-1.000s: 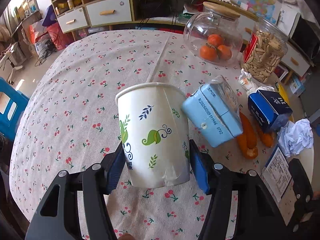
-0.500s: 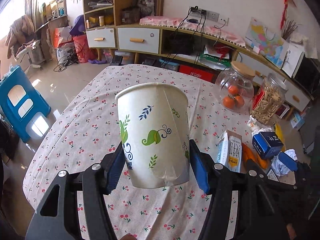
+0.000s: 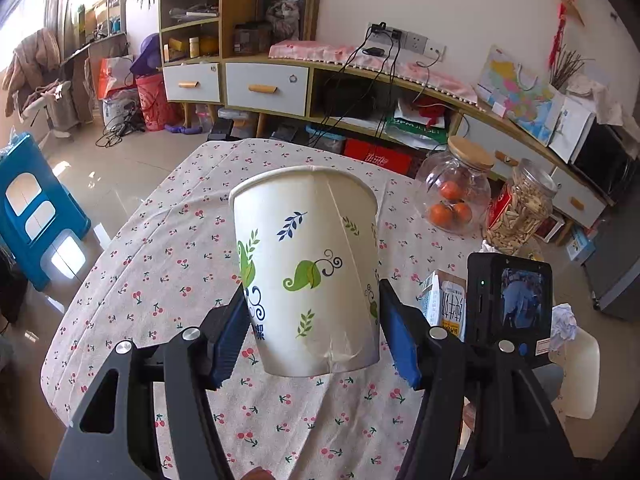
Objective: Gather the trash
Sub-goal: 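Grasp the white leaf paper cup with the left tool while the right tool grasps the milk carton, then carry the paper cup and milk carton over the white bin and release both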
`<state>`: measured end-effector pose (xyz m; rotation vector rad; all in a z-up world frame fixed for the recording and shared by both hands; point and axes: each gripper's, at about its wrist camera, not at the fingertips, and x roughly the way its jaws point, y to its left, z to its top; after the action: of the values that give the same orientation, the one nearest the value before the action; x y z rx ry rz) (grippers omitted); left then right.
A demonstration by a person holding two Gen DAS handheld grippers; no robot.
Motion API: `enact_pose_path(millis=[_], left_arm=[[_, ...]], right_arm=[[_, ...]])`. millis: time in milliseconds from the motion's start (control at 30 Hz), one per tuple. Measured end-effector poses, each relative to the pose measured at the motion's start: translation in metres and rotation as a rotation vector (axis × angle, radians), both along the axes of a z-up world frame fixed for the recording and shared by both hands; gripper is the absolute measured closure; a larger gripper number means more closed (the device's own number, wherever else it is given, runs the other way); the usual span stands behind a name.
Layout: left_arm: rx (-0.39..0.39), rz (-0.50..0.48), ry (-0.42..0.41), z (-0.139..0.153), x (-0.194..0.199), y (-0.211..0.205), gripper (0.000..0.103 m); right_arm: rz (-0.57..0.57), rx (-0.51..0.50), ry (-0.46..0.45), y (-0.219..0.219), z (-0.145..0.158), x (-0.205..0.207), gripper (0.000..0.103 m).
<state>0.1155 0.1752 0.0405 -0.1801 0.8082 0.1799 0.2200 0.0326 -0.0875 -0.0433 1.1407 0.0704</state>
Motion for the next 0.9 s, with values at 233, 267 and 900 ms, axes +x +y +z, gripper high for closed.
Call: enact_pose_path(millis=[233, 267, 900], left_arm=[[-0.002, 0.005, 0.024, -0.005, 0.002, 0.000, 0.042], [-0.002, 0.010, 0.024, -0.005, 0.002, 0.000, 0.042], [-0.022, 0.086, -0.075, 0.013, -0.005, -0.010, 0.042]], right_arm=[[0.021, 0.022, -0.037, -0.003, 0.005, -0.007, 0.048], [0.024, 0.032, -0.039, -0.005, 0.006, -0.008, 0.048], [0.093, 0.103, -0.315, -0.048, 0.109, -0.055, 0.048]])
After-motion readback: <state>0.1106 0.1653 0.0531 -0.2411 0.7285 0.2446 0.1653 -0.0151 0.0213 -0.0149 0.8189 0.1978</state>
